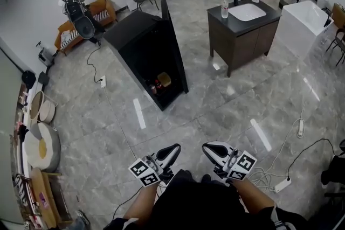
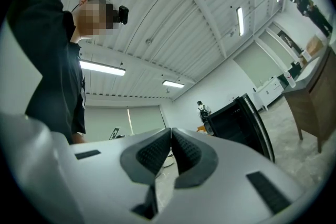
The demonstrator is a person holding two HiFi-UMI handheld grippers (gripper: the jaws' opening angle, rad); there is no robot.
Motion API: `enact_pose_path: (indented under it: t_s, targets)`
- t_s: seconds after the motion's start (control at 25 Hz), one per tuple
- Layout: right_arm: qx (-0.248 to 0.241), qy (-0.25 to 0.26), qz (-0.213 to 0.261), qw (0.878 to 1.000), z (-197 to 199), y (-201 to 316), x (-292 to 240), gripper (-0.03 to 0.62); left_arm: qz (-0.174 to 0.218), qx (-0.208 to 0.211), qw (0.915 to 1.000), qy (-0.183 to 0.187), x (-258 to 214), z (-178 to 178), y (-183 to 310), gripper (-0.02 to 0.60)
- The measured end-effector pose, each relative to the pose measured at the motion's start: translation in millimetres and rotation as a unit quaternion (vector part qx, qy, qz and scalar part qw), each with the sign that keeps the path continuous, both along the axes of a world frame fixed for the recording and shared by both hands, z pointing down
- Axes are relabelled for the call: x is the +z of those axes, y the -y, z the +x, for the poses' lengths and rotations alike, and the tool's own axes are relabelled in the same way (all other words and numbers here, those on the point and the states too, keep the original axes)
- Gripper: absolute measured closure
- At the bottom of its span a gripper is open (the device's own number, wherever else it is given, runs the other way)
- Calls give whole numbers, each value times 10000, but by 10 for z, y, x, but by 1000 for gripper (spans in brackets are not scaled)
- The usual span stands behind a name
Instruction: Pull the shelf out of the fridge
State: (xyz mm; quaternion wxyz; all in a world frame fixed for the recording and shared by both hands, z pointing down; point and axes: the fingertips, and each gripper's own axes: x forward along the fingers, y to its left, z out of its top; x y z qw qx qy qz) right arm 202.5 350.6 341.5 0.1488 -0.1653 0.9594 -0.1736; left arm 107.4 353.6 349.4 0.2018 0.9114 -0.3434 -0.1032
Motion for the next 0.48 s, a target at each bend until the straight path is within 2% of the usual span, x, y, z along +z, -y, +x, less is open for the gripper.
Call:
enact_pose_path:
  t_s: [0.28,0.48]
  targets:
    - [93,-150,-142,9997,29,467,187,568,-134,3,9996,-255,214,-38,519,558]
    - [135,-324,-203,9992,-47,1070,182,568,-25,36,9972,-751,111,-105,1188,558]
